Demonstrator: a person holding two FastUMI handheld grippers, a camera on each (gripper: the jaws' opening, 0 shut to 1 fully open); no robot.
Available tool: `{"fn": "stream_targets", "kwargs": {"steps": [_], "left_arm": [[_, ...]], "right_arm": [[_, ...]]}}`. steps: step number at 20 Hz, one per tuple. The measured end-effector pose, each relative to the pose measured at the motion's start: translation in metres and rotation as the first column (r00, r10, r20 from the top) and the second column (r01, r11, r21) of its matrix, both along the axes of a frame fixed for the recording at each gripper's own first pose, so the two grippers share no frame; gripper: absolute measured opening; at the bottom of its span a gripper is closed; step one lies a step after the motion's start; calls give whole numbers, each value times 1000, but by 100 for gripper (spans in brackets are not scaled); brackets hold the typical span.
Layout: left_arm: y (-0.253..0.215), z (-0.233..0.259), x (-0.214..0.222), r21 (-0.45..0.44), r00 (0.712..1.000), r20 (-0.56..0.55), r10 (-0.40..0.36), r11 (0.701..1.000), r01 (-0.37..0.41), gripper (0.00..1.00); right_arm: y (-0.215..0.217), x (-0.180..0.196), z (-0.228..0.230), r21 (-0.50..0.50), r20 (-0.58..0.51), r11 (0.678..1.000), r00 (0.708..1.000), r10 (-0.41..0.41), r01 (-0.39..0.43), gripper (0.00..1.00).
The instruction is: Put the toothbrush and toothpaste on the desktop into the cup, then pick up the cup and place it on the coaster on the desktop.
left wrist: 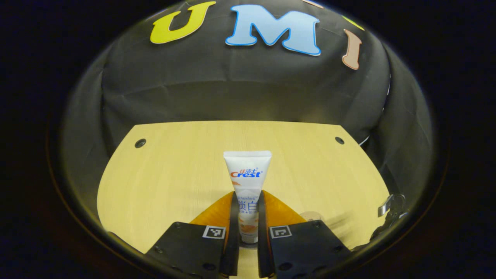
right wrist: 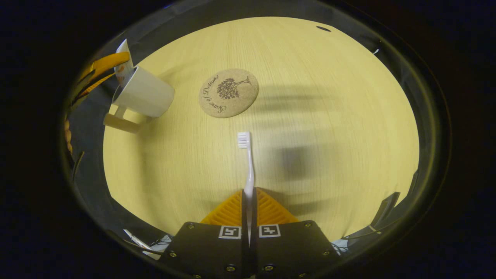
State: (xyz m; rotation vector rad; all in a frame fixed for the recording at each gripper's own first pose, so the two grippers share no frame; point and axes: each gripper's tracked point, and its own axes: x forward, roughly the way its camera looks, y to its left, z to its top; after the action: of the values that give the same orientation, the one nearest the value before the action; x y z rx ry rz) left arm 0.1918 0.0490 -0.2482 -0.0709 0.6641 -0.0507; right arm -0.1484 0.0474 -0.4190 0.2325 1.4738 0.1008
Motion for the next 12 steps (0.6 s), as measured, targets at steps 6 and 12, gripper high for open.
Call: {"fn": "stream_targets", "kwargs": {"steps": [6,12], "left_arm": [[0,-11,-10,2,1000,-30,4,1000,-4,43],[9,9,-23,17,999,29,14,1000,-15,72]], "right_arm": [[1,0,-1,5,5,1000,1000,2,-2,3],[3,-1,3,40,-1,999,1000,-29,29,3]]}}
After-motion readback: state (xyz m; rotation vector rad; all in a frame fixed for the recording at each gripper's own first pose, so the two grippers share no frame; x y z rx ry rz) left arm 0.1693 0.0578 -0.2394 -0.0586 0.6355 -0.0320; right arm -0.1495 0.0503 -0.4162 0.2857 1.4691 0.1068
